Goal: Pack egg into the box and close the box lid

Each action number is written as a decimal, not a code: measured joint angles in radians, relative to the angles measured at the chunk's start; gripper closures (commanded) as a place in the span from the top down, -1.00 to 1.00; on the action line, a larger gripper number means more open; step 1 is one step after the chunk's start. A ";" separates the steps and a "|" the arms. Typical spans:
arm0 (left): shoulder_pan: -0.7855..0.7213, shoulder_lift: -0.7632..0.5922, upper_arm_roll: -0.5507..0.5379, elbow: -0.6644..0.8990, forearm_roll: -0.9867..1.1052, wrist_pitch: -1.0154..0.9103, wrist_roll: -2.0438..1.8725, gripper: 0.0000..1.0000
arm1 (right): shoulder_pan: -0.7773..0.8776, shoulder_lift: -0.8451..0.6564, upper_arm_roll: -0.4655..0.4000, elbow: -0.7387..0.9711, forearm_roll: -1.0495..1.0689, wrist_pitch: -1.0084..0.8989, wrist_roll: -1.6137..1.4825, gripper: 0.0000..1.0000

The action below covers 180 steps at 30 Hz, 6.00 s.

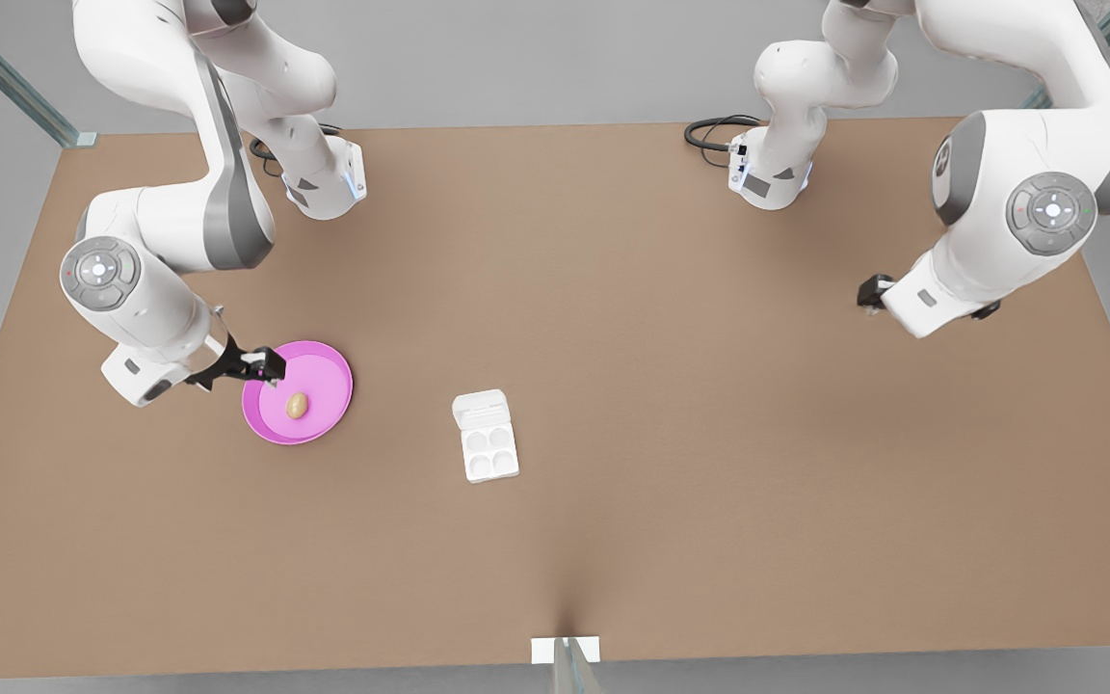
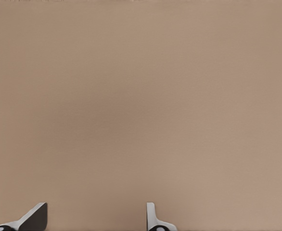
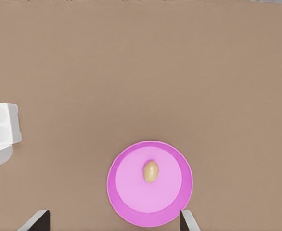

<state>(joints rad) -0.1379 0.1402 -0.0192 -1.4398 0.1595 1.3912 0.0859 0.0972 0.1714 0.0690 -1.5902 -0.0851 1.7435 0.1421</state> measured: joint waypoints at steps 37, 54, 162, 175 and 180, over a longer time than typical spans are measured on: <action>-0.017 0.025 -0.002 -0.010 0.006 -0.001 0.026 1.00 | -0.187 0.122 0.012 -0.766 0.071 0.962 -0.510 1.00; -0.021 0.035 -0.002 -0.010 0.006 0.000 0.028 1.00 | -0.170 0.201 0.027 -0.640 0.076 0.948 -0.118 1.00; -0.738 0.367 -0.011 0.034 -0.340 0.076 -0.513 -0.57 | -0.114 0.051 0.000 0.123 0.037 -0.015 0.110 1.00; -0.799 0.741 -0.007 0.155 -0.386 0.879 -1.220 -0.57 | -0.128 0.052 -0.002 0.139 0.033 -0.103 -0.032 1.00; -0.785 0.767 0.000 0.164 -0.337 0.991 -1.366 -0.57 | -0.128 0.052 -0.002 0.139 0.035 -0.123 -0.065 1.00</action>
<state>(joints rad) -0.9225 0.9068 -0.0196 -1.2760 -0.1778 2.3822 -1.2796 -0.0307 0.2235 0.0674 -1.4515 -0.0497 1.6201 0.0770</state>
